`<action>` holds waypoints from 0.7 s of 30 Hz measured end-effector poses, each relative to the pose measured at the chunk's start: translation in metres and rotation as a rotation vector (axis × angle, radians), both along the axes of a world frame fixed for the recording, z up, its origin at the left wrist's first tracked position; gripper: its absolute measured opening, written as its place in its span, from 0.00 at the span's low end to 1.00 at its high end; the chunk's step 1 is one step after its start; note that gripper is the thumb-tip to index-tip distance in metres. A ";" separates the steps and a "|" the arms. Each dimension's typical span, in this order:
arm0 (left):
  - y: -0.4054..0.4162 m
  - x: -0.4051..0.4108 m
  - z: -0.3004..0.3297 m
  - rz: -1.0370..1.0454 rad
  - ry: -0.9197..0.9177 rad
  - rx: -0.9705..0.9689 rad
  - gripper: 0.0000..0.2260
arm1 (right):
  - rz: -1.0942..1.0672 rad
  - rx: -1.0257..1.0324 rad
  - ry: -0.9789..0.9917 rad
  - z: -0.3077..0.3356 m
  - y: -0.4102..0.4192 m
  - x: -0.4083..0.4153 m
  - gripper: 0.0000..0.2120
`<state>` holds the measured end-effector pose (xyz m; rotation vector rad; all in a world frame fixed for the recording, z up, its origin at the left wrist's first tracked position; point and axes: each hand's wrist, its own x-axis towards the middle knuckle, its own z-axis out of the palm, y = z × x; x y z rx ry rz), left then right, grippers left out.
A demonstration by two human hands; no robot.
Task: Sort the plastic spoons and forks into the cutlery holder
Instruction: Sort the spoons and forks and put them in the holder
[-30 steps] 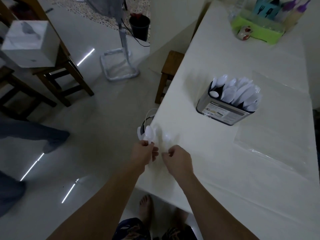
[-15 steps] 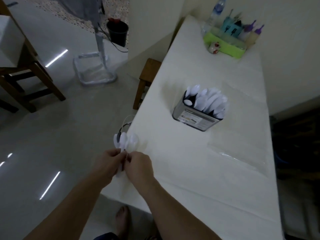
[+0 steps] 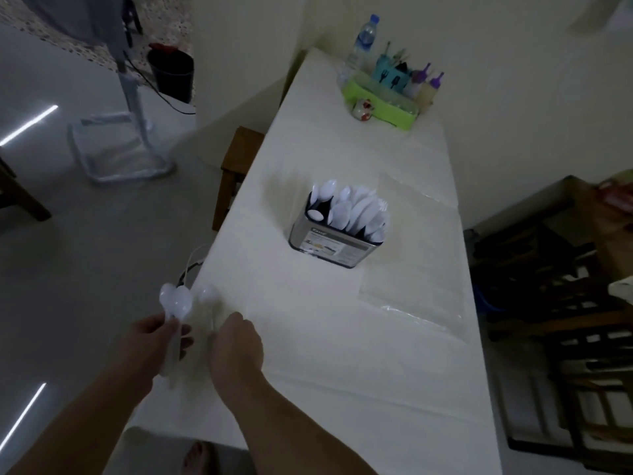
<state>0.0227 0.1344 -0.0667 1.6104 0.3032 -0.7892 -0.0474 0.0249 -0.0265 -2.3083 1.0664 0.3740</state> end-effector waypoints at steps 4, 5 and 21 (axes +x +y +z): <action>-0.003 -0.001 0.002 0.005 -0.004 -0.026 0.07 | 0.009 0.031 0.044 -0.005 0.000 -0.003 0.11; -0.003 -0.001 0.002 0.009 0.002 -0.015 0.07 | -0.011 0.036 0.043 -0.006 0.000 -0.002 0.11; -0.003 -0.001 -0.005 0.025 0.047 0.041 0.08 | -0.060 0.077 0.021 -0.005 -0.002 -0.005 0.11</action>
